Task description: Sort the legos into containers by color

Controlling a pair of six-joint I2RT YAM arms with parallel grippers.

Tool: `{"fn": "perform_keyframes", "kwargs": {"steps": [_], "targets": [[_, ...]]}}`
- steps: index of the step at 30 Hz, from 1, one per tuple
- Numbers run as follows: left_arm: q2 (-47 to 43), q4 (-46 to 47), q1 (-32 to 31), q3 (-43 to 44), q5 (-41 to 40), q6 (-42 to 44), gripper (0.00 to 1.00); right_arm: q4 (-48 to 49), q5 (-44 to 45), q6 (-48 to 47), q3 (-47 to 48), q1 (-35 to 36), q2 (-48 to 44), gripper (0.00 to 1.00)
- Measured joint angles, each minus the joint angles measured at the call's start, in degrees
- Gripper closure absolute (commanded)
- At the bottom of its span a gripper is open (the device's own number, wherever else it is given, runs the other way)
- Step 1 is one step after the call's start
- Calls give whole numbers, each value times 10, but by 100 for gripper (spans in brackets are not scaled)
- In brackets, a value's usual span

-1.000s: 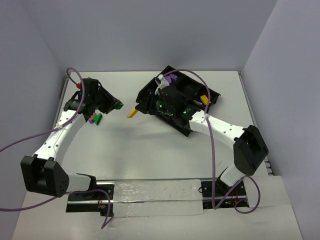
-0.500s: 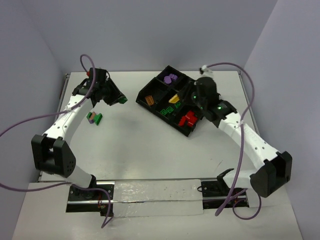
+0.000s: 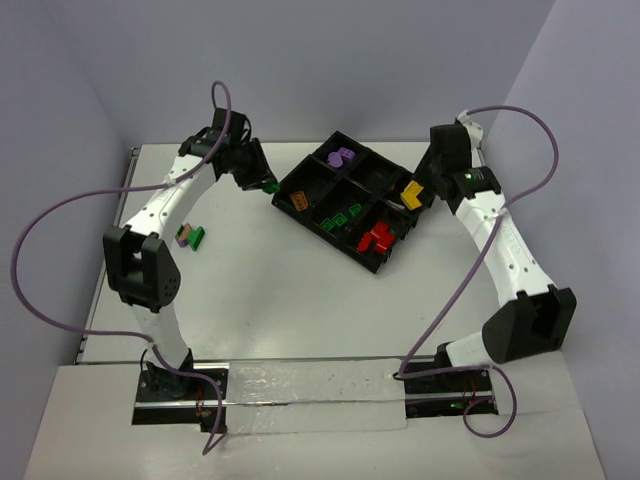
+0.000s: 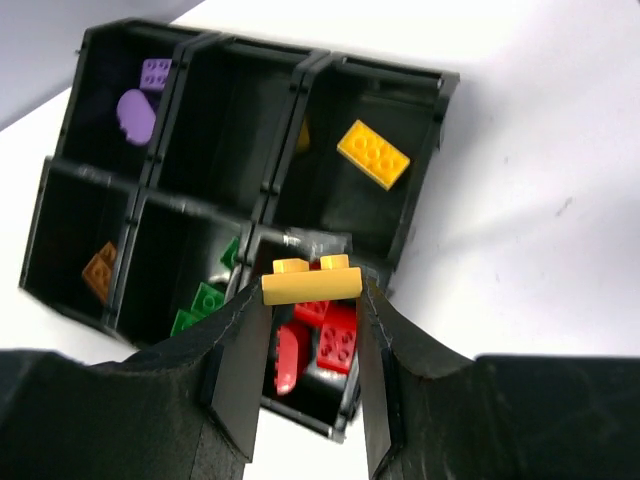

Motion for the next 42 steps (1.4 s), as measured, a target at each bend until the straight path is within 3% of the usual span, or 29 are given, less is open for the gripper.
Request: {"fn": "perform_keyframes", "kwargs": {"steps": [5, 13, 15, 16, 17, 19, 25, 35, 42], "targets": [[57, -11, -20, 79, 1, 24, 84, 0, 4, -17, 66, -23, 98, 100], [79, -19, -29, 94, 0, 41, 84, 8, -8, -30, 113, -52, 218, 98], [81, -19, -32, 94, 0, 42, 84, 10, -13, -29, 114, -57, 236, 87], [81, -19, -35, 94, 0, 43, 84, 11, -17, -29, 114, -59, 243, 78], [81, -18, -37, 94, 0, 43, 84, 11, -21, -29, 114, -60, 249, 62], [81, -17, -41, 94, 0, 44, 84, 11, -29, -29, 114, -62, 260, 45], [88, -10, -47, 95, 0, 47, 84, 10, -45, -26, 114, -62, 276, 21], [128, -5, -49, 115, 0, 56, 84, 7, -58, -26, 131, -57, 268, 19], [131, -3, -86, 131, -5, 72, 84, 10, -64, -24, 103, -39, 191, 19]]}}
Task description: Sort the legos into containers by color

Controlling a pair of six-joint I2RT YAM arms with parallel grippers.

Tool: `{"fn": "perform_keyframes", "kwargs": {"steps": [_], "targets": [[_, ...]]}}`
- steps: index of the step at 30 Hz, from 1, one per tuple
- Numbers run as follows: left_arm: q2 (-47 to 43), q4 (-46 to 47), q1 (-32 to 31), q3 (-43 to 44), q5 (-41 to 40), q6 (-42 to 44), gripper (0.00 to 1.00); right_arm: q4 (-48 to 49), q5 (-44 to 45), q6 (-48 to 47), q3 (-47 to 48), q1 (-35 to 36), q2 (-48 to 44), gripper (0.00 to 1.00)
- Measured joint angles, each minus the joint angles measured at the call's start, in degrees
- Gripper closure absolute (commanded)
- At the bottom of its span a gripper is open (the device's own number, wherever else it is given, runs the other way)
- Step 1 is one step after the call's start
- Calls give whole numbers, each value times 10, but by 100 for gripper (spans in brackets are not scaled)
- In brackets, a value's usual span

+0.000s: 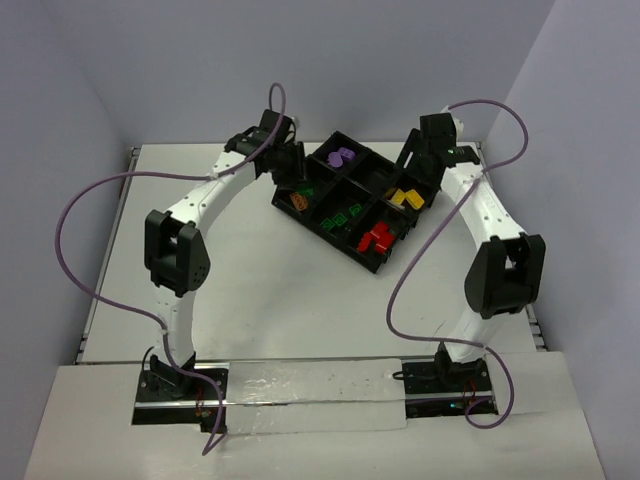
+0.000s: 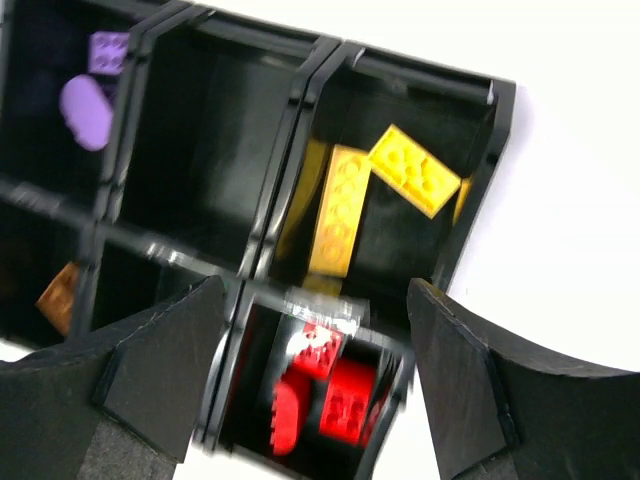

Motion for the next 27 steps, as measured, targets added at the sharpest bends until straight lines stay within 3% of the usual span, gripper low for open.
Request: {"fn": "perform_keyframes", "kwargs": {"steps": [5, 7, 9, 11, 13, 15, 27], "targets": [[32, 21, -55, 55, -2, 3, 80, 1, -4, 2, -52, 8, -84, 19], [50, 31, -68, 70, -3, 1, 73, -1, -2, 2, -59, 8, -106, 19], [67, 37, -71, 82, -3, 1, 62, -1, -1, 1, -59, 8, -117, 19], [82, 42, -70, 87, 2, -1, 35, -2, -1, -2, -60, 8, -124, 19], [94, 49, -68, 89, 12, -8, 15, -5, -2, -5, -60, 8, -129, 19], [103, 56, -65, 89, 24, -12, 2, -10, -1, -7, -61, 8, -135, 19], [75, 58, -58, 69, 21, -18, 3, -9, -6, -6, -108, 12, -166, 19]]}}
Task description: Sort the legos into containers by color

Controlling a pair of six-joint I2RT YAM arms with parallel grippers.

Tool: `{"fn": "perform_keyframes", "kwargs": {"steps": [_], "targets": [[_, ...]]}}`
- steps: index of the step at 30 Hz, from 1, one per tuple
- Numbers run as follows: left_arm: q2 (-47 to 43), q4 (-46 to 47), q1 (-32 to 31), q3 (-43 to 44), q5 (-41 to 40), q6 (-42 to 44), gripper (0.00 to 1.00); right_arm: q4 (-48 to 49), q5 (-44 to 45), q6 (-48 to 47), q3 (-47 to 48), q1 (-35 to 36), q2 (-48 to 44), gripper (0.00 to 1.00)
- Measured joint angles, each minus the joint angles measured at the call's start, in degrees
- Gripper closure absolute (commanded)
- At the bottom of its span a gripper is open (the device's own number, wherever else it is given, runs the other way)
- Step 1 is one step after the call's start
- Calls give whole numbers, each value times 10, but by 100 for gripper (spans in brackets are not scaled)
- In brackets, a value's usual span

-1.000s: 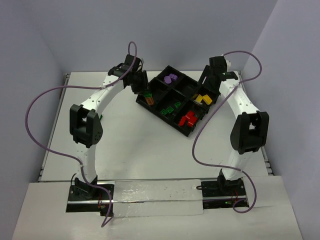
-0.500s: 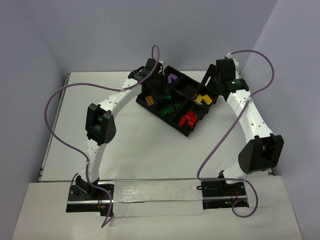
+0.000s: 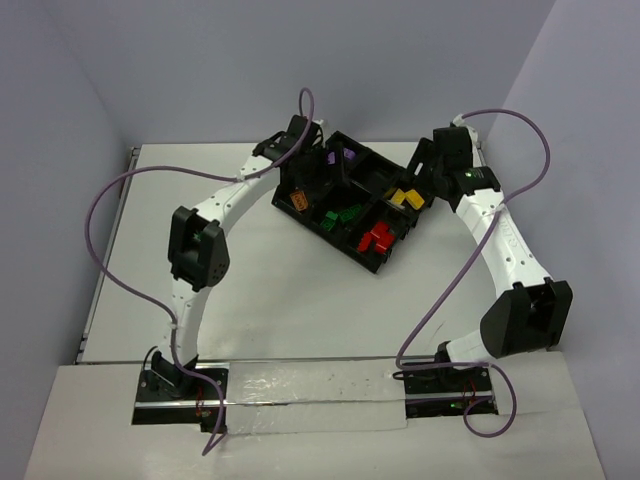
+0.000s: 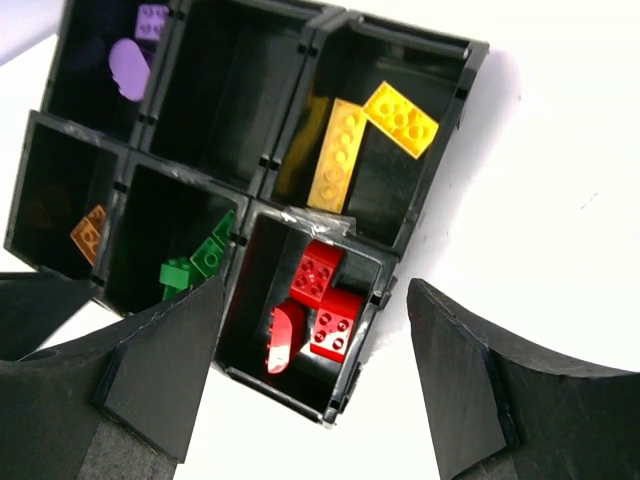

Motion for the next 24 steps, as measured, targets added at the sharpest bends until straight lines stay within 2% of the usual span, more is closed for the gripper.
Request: {"fn": "perform_keyframes", "kwargs": {"steps": [3, 5, 9, 11, 13, 15, 18, 24], "targets": [[-73, -3, 19, -85, -17, 1, 6, 3, -4, 2, -15, 3, -2, 19], [-138, -21, 57, -149, -26, -3, 8, 12, -7, 5, -28, 7, -5, 19], [-257, -38, 202, -255, -68, -16, 11, 24, -13, 16, -44, 19, -8, 19], [-294, -48, 277, -296, -107, -24, 12, 29, -12, 18, -44, 30, -8, 19], [-312, -54, 324, -326, -141, -25, 13, 35, -12, 21, -44, 45, -8, 19], [-315, -68, 339, -350, -165, -25, 14, 38, -13, 22, -44, 57, -8, 19], [-314, -70, 331, -394, -178, -6, 18, 41, -13, 26, -44, 74, -8, 19], [-295, -75, 322, -449, -196, 21, 21, 44, -13, 28, -42, 87, 3, 19]]}}
